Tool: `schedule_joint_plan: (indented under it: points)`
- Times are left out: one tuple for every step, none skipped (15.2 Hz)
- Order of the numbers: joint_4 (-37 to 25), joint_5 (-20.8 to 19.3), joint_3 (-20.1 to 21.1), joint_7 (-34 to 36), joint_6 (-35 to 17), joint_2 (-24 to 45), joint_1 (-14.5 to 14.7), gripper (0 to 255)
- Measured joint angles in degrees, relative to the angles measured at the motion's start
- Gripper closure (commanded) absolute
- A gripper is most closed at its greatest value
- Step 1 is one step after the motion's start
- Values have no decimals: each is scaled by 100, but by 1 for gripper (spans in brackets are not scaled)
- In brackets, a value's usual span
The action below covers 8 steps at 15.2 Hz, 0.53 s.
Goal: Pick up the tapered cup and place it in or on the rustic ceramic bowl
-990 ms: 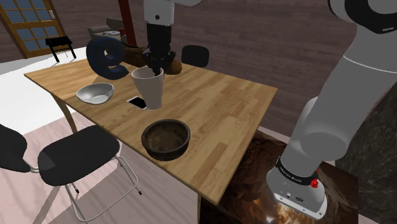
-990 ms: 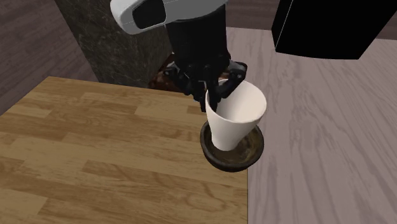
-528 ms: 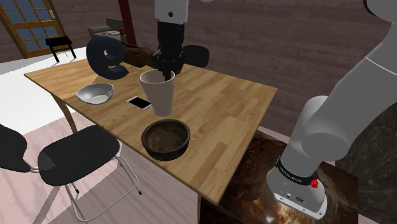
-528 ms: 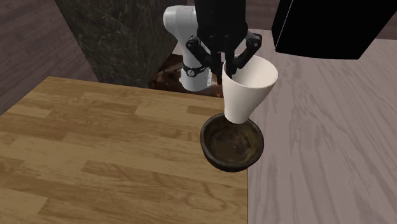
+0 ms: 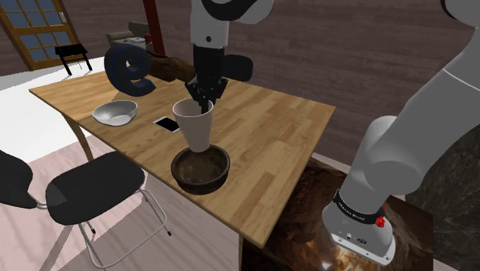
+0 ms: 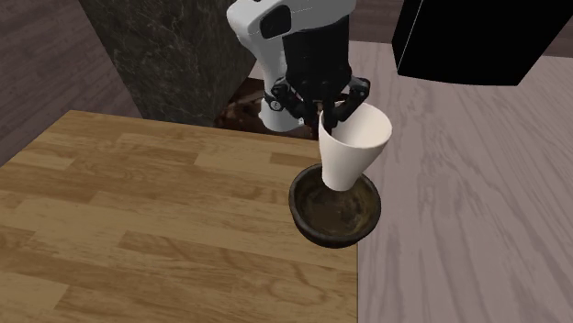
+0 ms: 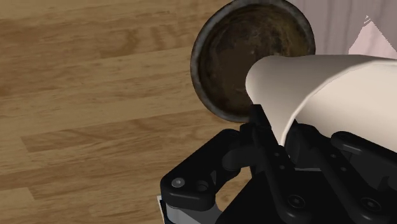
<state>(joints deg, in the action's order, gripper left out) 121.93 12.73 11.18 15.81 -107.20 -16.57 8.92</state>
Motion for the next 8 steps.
schedule_joint_plan:
  points:
    - [73,5,0,-19,-79,8,0,255]
    - [135,9,5,-27,-151,18,2,255]
    - [210,15,14,-35,-240,33,6,255]
    - [275,20,18,-46,-313,42,8,255]
    - [367,30,17,-65,-384,22,9,255]
    - [414,33,24,-73,-457,49,11,255]
    - [487,38,23,-94,-542,62,10,255]
    - [557,44,26,-109,-620,72,11,255]
